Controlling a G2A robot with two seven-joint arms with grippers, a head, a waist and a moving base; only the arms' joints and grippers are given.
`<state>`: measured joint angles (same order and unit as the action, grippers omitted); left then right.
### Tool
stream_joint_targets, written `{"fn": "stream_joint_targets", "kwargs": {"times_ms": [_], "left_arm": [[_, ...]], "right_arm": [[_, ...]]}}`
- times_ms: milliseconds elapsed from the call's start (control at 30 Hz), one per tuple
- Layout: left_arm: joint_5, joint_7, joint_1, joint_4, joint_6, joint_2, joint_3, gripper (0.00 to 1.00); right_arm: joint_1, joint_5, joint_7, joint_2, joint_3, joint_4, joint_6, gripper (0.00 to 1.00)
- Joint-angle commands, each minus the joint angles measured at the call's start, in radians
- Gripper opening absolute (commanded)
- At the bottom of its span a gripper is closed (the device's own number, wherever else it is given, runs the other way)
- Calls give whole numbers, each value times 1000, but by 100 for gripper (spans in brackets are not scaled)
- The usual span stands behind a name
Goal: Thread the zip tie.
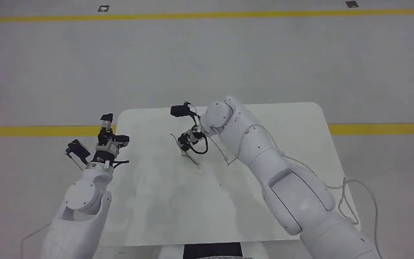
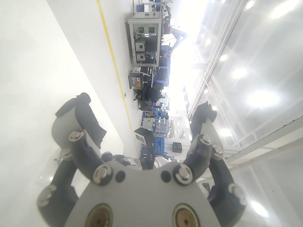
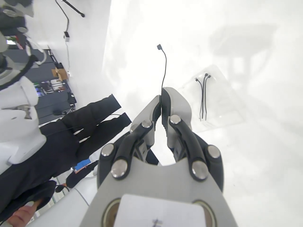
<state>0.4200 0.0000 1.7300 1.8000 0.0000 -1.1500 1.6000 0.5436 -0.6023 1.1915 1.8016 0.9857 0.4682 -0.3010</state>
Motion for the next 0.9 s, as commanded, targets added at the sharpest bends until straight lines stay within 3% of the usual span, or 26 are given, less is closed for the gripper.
{"fn": "stream_joint_targets", "kwargs": {"times_ms": [0,200,867], "left_arm": [[0,0,0,0,0,0,0,100],[0,0,0,0,0,0,0,100],[0,0,0,0,0,0,0,100]], "right_arm": [[27,6,8,-17,19,50,5,0],[125,3,42,-57,58,222,54,0],[132,2,28,-58,56,225,56,0]]}}
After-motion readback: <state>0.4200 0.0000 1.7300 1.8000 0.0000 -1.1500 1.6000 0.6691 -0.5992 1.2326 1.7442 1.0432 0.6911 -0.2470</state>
